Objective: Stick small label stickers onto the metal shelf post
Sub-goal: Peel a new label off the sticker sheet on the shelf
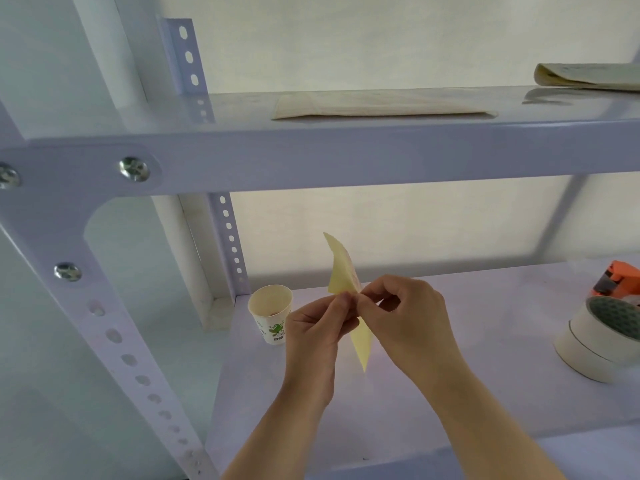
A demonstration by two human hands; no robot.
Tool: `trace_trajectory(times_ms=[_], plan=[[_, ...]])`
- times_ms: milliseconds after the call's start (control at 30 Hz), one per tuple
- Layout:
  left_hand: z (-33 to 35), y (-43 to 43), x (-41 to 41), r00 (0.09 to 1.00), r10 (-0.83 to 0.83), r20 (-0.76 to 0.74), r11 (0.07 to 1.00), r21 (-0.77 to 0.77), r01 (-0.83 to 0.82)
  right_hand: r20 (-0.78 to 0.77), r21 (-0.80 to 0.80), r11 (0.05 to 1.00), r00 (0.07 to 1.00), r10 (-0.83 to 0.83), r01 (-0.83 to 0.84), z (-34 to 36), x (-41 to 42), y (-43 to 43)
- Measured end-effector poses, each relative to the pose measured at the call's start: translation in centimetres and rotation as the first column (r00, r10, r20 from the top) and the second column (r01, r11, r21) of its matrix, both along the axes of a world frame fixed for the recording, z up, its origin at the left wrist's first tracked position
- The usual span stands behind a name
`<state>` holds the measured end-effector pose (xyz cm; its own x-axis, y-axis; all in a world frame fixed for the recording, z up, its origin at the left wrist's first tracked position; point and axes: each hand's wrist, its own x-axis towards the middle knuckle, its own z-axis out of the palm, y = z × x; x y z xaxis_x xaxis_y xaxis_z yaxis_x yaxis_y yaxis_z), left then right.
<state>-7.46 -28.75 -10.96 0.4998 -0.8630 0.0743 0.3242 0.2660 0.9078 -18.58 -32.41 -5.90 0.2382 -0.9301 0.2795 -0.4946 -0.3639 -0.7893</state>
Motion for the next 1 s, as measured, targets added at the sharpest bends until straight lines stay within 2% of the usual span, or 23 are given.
trace_trajectory(times_ms=[100, 267, 433, 733, 1000], plan=[[0.1, 0.0, 0.0, 0.999, 0.025, 0.031, 0.999, 0.037, -0.026, 0.091, 0.132, 0.99, 0.995, 0.032, -0.044, 0.3, -0.1, -0.1], [0.7, 0.4, 0.0, 0.994, 0.029, 0.101, 0.998, 0.043, -0.034, 0.15, 0.233, 0.97, 0.988, 0.028, -0.063, 0.5, -0.1, -0.4], [0.8, 0.4, 0.0, 0.993, 0.012, 0.118, 0.999, 0.045, -0.017, 0.149, 0.226, 0.972, 0.988, 0.036, -0.069, 0.6, -0.2, -0.4], [1.1, 0.1, -0.6, 1.0, 0.008, 0.01, 0.999, 0.039, -0.009, 0.239, 0.197, 0.973, 0.968, 0.07, -0.119, 1.0, -0.5, 0.3], [2.0, -0.2, -0.3, 1.0, 0.009, 0.004, 0.998, 0.056, -0.009, 0.377, 0.231, 0.952, 0.921, 0.101, -0.199, 1.9, -1.1, 0.7]])
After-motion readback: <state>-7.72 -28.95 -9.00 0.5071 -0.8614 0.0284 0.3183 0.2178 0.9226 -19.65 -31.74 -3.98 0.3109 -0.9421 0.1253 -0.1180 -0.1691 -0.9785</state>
